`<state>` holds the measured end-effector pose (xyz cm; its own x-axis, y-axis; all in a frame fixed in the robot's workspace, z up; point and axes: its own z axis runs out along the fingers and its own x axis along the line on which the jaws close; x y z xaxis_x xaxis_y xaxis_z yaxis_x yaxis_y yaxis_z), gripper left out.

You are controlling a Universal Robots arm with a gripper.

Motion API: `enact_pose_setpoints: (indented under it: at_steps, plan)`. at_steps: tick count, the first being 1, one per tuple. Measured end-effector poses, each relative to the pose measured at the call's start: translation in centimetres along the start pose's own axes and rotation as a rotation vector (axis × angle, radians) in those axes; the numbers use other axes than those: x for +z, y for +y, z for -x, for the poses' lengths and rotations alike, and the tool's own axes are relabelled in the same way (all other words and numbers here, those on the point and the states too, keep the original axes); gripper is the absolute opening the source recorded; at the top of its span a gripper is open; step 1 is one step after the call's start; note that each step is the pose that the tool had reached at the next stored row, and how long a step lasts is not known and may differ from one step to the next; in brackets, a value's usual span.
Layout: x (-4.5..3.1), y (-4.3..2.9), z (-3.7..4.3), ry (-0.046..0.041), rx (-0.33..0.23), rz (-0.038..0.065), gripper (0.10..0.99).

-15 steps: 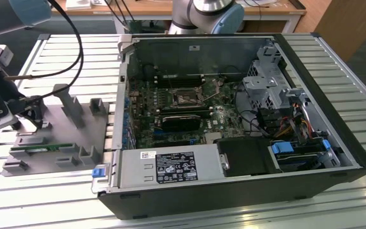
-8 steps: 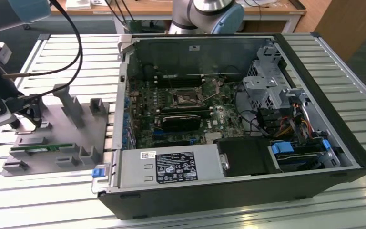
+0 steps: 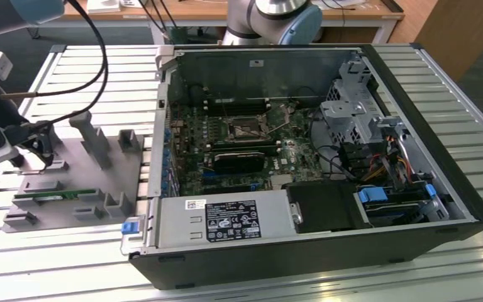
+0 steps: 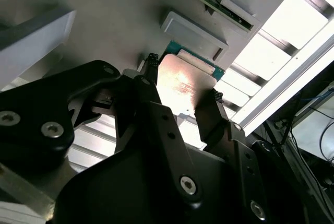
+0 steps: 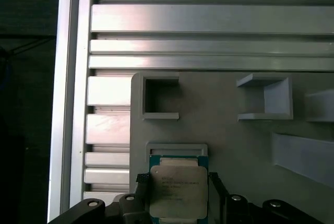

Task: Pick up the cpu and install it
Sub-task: 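Pick up the cpu and move it towards the insertion slot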

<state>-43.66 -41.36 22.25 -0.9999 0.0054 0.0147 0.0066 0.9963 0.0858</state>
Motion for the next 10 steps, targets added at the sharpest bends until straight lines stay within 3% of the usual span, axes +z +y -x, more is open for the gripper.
enact_pose_setpoints:
  at_steps: [10]
  plan:
    - [-0.73, 0.06, -0.01, 0.0, 0.0, 0.004, 0.533]
